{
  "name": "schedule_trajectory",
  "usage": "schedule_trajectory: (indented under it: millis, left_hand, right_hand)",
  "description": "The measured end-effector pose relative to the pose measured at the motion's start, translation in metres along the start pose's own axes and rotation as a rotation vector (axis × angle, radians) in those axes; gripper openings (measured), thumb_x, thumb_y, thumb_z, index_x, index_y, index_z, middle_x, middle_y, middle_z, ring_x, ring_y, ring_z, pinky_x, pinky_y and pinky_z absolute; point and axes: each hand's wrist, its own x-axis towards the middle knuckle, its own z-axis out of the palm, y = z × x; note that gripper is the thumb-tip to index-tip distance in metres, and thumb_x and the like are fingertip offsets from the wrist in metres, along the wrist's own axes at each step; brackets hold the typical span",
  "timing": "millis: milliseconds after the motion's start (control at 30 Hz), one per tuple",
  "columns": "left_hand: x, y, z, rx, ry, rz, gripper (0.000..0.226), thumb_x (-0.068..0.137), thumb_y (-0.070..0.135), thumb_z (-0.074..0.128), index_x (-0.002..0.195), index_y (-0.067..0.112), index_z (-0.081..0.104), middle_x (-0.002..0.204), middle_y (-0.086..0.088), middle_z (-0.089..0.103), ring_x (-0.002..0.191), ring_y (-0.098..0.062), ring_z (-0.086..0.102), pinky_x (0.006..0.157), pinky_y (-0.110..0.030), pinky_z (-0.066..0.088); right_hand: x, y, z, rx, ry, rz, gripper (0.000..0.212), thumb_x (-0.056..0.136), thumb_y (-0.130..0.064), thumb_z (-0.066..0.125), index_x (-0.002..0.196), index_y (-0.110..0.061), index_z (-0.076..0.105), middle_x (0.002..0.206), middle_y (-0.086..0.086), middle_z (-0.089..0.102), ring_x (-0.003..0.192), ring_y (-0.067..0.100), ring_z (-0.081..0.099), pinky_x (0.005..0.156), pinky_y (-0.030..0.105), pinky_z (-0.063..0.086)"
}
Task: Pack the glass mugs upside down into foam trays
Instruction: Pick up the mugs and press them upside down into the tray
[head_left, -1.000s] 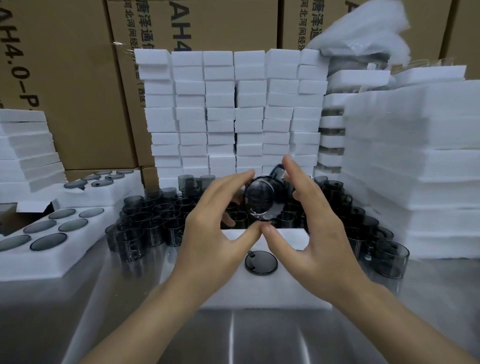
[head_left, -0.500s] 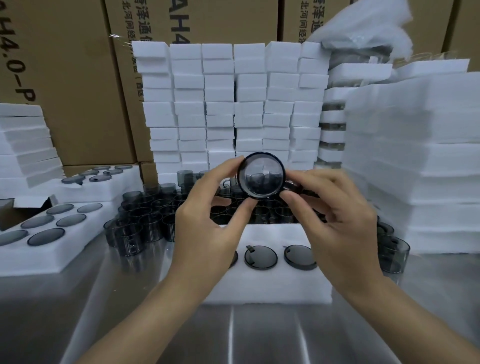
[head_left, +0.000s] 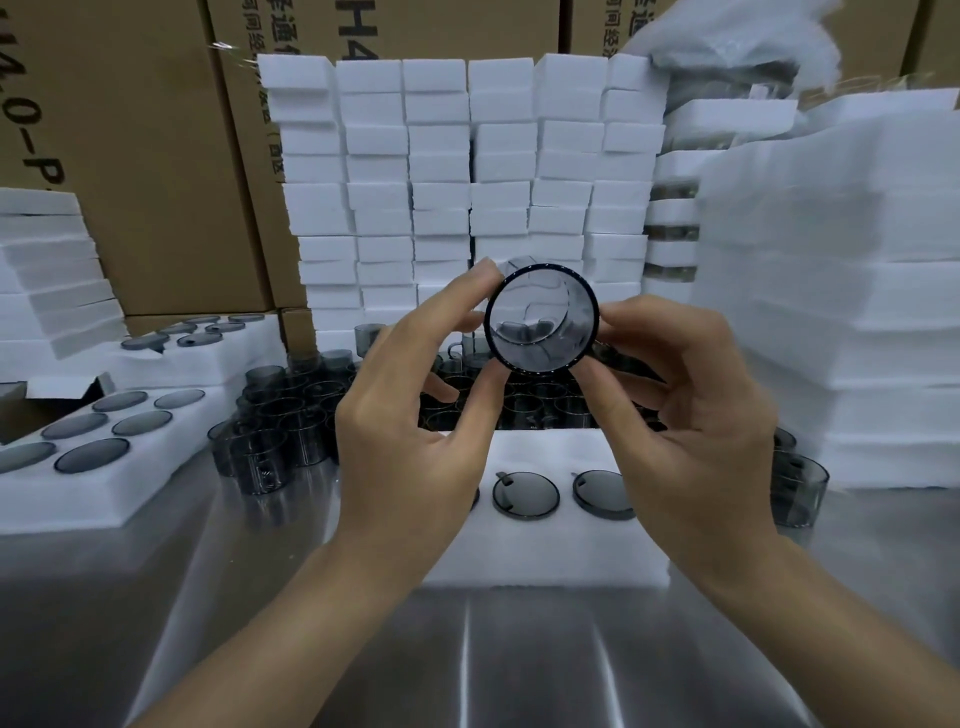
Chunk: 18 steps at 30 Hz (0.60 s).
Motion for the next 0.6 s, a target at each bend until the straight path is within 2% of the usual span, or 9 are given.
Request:
schedule_trajectory:
  millis: [133,233,367,600]
  left_hand:
    - [-0.0003,-0.0007,0.0002,-0.005,-0.004,-0.014,0.056,0.096,-0.004,0.077,0.146,0.013,0.061,0.142,0.008,0.067,0.125,-0.013,0.065,0.077,-0.035,0.060]
    - [0.0009,-0.0018,0.0003,-0.010,-0.028,-0.002,0.060,0.096,0.000,0.077,0.151,0.015,0.057,0.148,0.004,0.064,0.133,-0.015,0.063,0.076,-0.029,0.060]
    - [-0.0008,-0.0035,0.0024,-0.070,-0.075,-0.020,0.074,0.097,0.010,0.080,0.160,0.027,0.045,0.155,0.011,0.058,0.138,-0.022,0.060,0.080,-0.024,0.061]
    - [-0.0010,-0.0062,0.0042,-0.136,-0.066,-0.082,0.074,0.097,0.009,0.079,0.160,0.030,0.046,0.153,0.015,0.058,0.141,-0.016,0.057,0.084,-0.015,0.056]
  right_hand:
    - [0.0001,-0.0004,0.0006,-0.007,-0.002,-0.014,0.036,0.101,-0.011,0.075,0.130,-0.025,0.060,0.119,0.004,0.070,0.114,0.027,0.073,0.093,0.037,0.064]
    - [-0.0013,-0.0003,0.0010,-0.023,-0.004,-0.011,0.033,0.100,-0.011,0.076,0.128,-0.021,0.061,0.119,0.001,0.069,0.112,0.028,0.073,0.092,0.037,0.064]
    - [-0.0024,-0.0010,0.0032,-0.037,-0.009,-0.039,0.032,0.101,-0.009,0.074,0.128,-0.020,0.062,0.119,-0.008,0.068,0.110,0.024,0.073,0.092,0.034,0.063]
    - [-0.0003,-0.0003,0.0005,-0.193,-0.063,-0.192,0.030,0.099,0.002,0.070,0.122,-0.015,0.060,0.113,-0.009,0.059,0.104,0.020,0.069,0.088,0.030,0.062]
